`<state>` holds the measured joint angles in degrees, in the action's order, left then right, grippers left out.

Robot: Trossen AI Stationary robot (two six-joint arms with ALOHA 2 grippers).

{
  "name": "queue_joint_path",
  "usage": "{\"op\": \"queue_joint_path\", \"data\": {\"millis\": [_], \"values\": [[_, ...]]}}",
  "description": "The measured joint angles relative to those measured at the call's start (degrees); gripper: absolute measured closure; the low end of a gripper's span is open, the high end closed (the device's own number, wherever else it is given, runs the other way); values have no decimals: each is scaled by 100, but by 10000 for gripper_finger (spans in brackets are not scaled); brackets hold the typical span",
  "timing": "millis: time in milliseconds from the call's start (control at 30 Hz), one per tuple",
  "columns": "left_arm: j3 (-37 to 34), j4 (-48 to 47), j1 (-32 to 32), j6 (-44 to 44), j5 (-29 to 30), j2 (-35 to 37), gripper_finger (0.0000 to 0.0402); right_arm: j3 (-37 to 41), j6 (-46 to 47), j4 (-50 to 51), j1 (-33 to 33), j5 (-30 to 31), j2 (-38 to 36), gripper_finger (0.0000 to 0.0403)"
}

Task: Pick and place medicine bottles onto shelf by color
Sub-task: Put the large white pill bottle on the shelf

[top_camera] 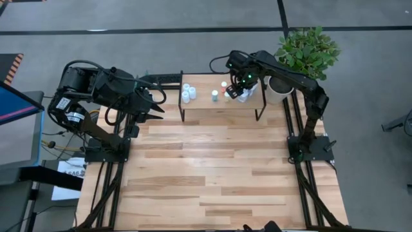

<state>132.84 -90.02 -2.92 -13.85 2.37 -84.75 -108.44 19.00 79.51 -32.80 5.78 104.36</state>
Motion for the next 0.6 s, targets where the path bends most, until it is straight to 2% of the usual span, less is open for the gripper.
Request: {"op": "queue_joint_path", "data": {"millis": [267,600], "values": [[0,0,-2,2,-2,0,324,-264,2,23,0,2,-17,163],[0,0,-2,4,-2,0,324,-1199,210,126,242,-108,-24,163]]}}
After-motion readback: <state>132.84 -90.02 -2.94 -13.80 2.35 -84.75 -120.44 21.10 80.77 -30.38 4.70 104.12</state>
